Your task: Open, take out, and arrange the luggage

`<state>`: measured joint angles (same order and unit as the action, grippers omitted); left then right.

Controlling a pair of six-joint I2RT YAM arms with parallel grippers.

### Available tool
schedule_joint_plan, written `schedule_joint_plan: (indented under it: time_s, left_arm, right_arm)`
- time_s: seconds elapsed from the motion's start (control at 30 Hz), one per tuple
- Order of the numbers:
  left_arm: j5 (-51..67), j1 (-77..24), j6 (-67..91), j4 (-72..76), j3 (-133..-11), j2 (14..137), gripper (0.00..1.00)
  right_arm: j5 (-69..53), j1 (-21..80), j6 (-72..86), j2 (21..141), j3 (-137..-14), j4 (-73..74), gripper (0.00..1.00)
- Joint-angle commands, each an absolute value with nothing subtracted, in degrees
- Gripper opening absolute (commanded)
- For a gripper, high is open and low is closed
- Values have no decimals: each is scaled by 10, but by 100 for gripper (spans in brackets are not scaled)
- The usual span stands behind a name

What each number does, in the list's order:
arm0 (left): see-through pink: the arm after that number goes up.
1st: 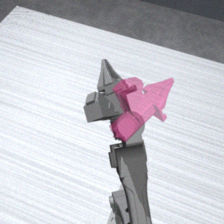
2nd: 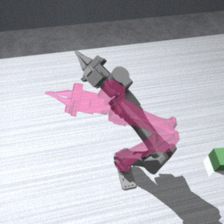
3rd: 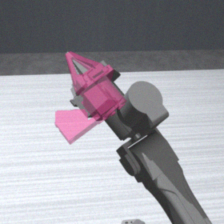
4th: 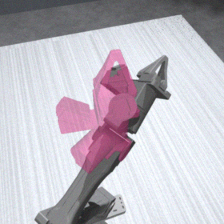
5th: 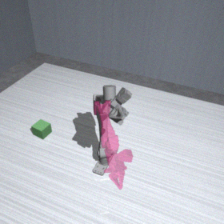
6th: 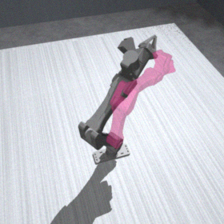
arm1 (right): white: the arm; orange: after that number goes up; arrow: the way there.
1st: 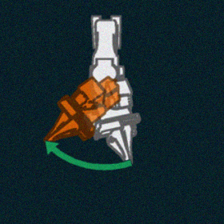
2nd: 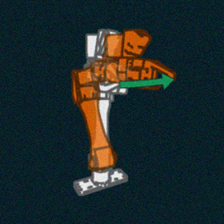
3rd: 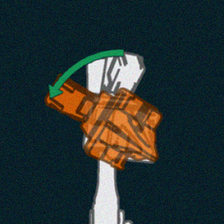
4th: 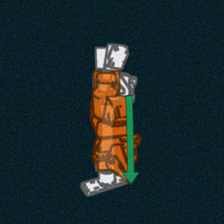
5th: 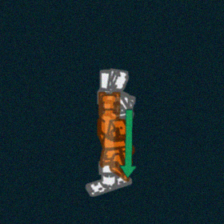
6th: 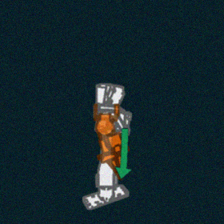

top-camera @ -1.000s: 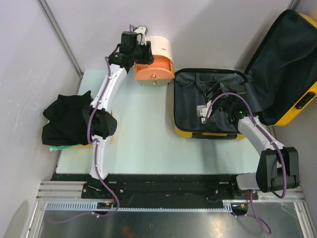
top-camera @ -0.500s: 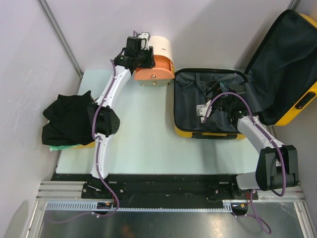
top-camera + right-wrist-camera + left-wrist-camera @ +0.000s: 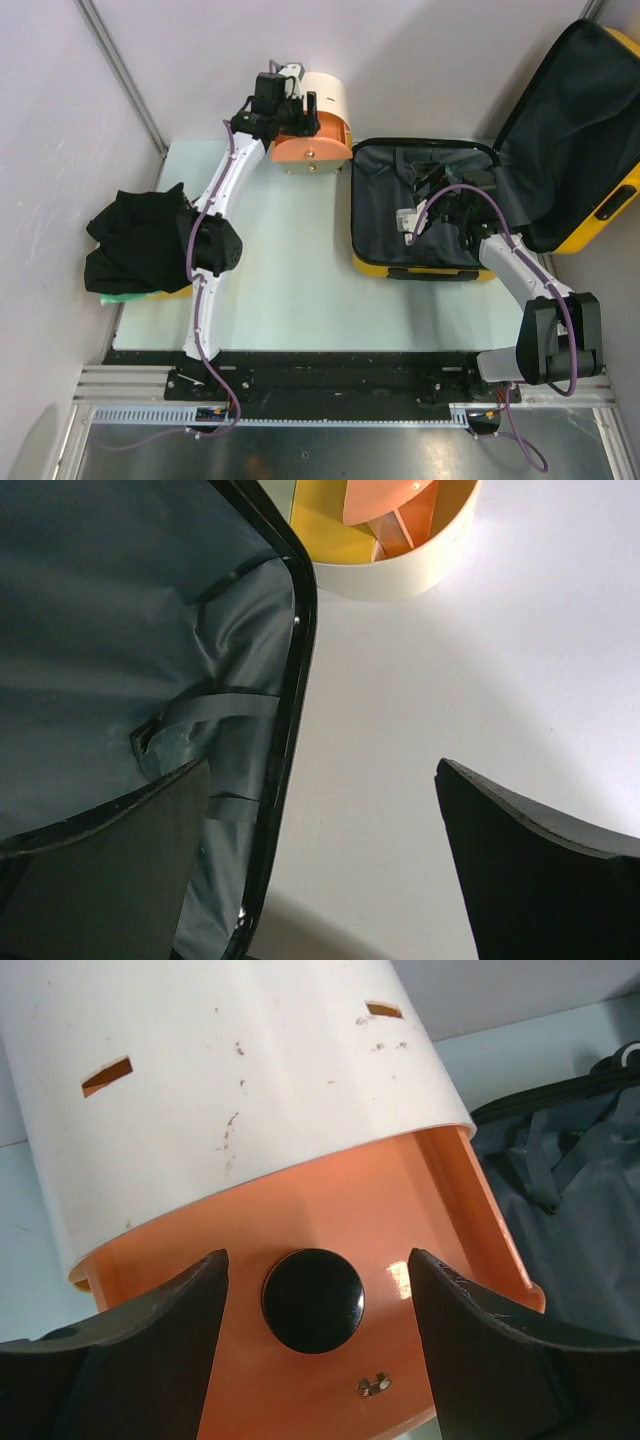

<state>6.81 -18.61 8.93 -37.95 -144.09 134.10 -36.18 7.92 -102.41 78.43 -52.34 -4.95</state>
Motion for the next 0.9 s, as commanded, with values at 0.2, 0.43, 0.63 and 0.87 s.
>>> schedule_joint_plan:
  time_s: [0.2, 0.43, 0.63, 0.87]
  left_arm:
    - [150, -184, 55, -344, -1417, 1209, 67]
    - [195, -185, 29, -342, -1257, 1119, 43]
    - [200, -191, 43, -341, -1178, 1092, 25]
    - [164, -201, 59, -336, -1159, 1121, 14]
  right_arm:
    - [-345, 83, -988, 784, -523, -83, 100]
    - [-314, 79, -915, 795, -523, -109, 100]
    - [-271, 70, -860, 802, -524, -122, 100]
    - [-226, 59, -802, 801, -524, -115, 100]
